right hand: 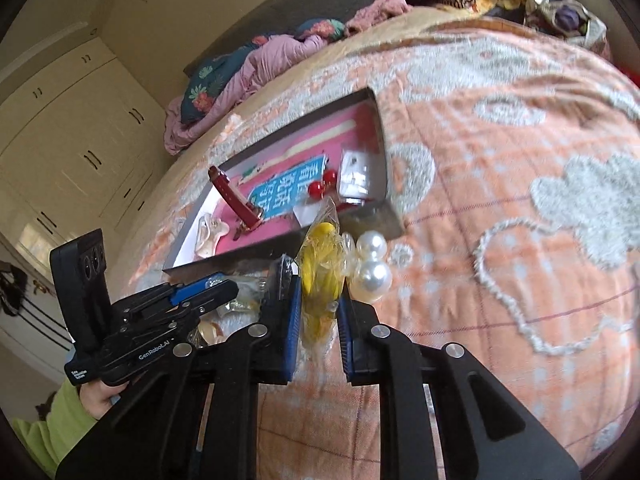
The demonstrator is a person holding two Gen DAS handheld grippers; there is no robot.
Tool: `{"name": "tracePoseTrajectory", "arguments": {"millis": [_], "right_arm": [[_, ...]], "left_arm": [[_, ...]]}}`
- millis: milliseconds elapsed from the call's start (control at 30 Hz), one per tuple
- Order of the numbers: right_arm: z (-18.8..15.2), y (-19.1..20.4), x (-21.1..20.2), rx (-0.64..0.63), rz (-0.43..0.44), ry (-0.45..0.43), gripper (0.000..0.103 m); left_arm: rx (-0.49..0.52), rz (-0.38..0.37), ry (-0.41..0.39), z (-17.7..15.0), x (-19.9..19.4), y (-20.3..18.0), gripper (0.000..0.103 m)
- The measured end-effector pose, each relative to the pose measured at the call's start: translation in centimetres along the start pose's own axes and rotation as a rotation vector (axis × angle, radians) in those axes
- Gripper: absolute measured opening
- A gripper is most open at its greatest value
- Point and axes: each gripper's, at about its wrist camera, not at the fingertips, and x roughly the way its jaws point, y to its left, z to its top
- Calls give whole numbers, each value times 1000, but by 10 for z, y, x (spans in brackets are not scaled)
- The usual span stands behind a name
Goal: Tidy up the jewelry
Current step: 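Grasp the blue comb with the left gripper while the right grasps the yellow bangle bag, then lower the comb into the box with the left gripper while the right lowers the yellow bag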
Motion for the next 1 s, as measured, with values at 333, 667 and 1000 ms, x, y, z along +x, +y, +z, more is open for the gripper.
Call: {"name": "tracePoseTrajectory", "arguments": {"millis": [333, 667, 1000], "right_arm": [[9, 0, -18, -34, -60, -78, 16], [10, 12, -24, -67, -58, -99, 16], [13, 35, -26, -133, -41, -112, 16]], "left_arm": [[-30, 17, -86, 1, -33, 9, 8], [-103, 43, -179, 6, -68, 28, 8], [-186, 95, -260, 11, -92, 55, 8]]}}
